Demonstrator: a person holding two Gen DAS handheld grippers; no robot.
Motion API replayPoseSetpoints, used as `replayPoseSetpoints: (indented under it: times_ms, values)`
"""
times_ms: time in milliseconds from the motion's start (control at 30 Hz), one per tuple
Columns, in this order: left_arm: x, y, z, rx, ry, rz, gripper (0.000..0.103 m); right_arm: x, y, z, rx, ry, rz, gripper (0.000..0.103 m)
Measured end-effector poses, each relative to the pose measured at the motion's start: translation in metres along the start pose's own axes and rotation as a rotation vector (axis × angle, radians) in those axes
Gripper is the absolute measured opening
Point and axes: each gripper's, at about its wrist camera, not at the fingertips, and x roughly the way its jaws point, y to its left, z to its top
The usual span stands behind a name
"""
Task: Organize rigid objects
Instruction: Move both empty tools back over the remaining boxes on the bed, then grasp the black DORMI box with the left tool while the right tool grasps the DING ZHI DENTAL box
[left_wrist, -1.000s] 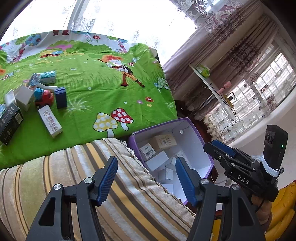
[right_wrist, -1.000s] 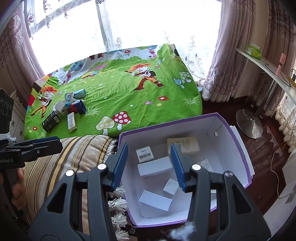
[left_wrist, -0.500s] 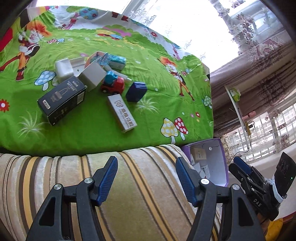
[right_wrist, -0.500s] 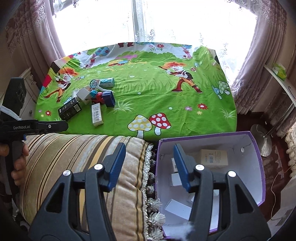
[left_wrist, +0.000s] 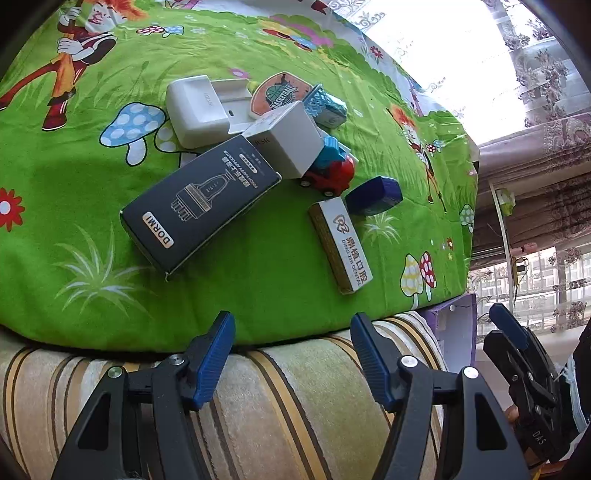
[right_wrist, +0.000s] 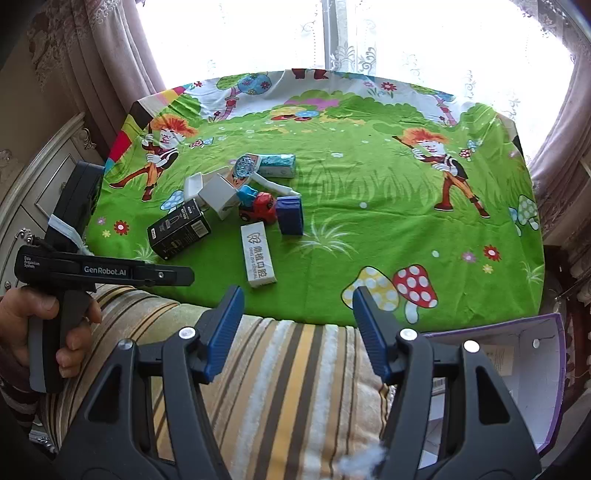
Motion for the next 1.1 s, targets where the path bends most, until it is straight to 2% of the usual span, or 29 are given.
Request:
replayPoseSetpoints:
  times_ms: [167, 267, 500, 567, 700, 833, 1100]
  values:
    - [0.0, 0.016, 0.014, -0.03, -0.016, 0.053, 0.066, 0.028, 0.02, 0.013, -0.038, 0.037, 0.021, 0.065]
    - [-0.005, 0.027, 0.021, -0.052, -0.036, 0.085, 0.072, 0.044, 0.026, 0.016, -0.051, 0.062, 0.027, 0.065]
    - [-0.014, 0.046, 0.038, -0.064, -0.092, 0.153, 0.073, 0.074, 0.032, 0.018, -0.055, 0.118, 0.048, 0.065]
    - [-0.018, 0.047, 0.04, -0.051, -0.107, 0.183, 0.078, 0.081, 0.031, 0.02, -0.049, 0.128, 0.047, 0.065]
    - [-0.03, 0.041, 0.038, -0.016, -0.166, 0.239, 0.087, 0.098, 0.029, 0.023, -0.044, 0.152, 0.032, 0.065]
    - [-0.035, 0.025, 0.038, 0.008, -0.197, 0.268, 0.103, 0.111, 0.033, 0.025, -0.069, 0.172, 0.026, 0.065]
    - [-0.015, 0.006, 0.053, -0.005, -0.2, 0.358, 0.103, 0.129, 0.033, 0.028, -0.083, 0.186, 0.012, 0.062]
